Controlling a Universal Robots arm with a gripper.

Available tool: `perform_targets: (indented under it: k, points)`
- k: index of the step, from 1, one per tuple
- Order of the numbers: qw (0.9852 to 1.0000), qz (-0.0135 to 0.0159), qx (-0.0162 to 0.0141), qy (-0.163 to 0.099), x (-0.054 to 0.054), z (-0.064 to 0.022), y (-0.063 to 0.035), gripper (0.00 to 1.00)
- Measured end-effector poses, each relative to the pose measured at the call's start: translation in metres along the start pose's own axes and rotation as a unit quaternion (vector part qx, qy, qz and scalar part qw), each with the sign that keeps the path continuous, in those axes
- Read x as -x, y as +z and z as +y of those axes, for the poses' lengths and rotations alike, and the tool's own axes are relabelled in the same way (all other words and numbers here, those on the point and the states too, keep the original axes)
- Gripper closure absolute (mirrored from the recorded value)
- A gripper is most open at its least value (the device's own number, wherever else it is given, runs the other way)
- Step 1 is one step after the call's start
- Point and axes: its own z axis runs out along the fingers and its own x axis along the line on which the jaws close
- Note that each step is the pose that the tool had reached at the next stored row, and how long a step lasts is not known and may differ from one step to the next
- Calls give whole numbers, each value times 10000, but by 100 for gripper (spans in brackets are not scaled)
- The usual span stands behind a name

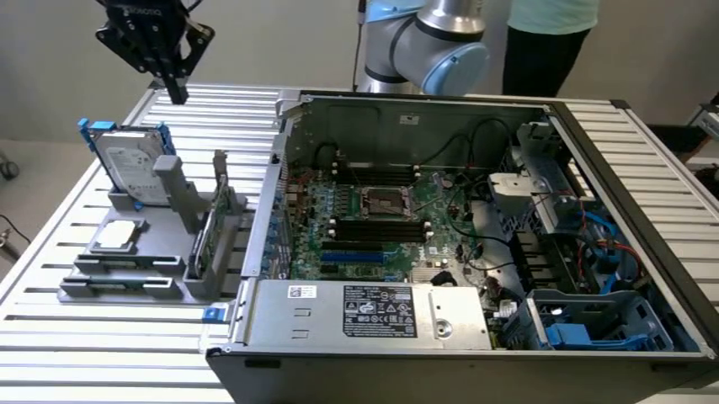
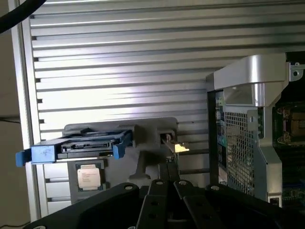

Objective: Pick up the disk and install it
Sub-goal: 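Reach for the disk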

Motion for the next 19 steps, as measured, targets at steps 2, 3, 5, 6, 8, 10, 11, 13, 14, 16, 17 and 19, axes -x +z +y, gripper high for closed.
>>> perform_targets:
  k: [2, 3, 5, 6, 8, 10, 11, 13, 14, 16, 17, 19]
  points:
    - [10000, -1, -3, 1, -92, 19, 9, 89]
    - [10000, -1, -5, 1, -138, 27, 13, 89]
    - [10000, -1, -8, 0, -232, 45, 21, 89]
    - [10000, -1, -10, 1, -279, 53, 26, 89]
    - [10000, -2, -13, 0, -369, 66, 34, 89]
    - [10000, -1, -17, 0, -460, 67, 40, 89]
    - [10000, -2, -18, 0, -504, 65, 42, 89]
    - [10000, -2, -22, 0, -599, 60, 46, 89]
    - [10000, -2, -23, 0, -643, 57, 47, 89]
    - [10000, -3, -30, 0, -732, 50, 53, 89]
    - [10000, -3, -34, 0, -781, 47, 56, 89]
    - [10000, -3, -41, 0, -871, 41, 62, 89]
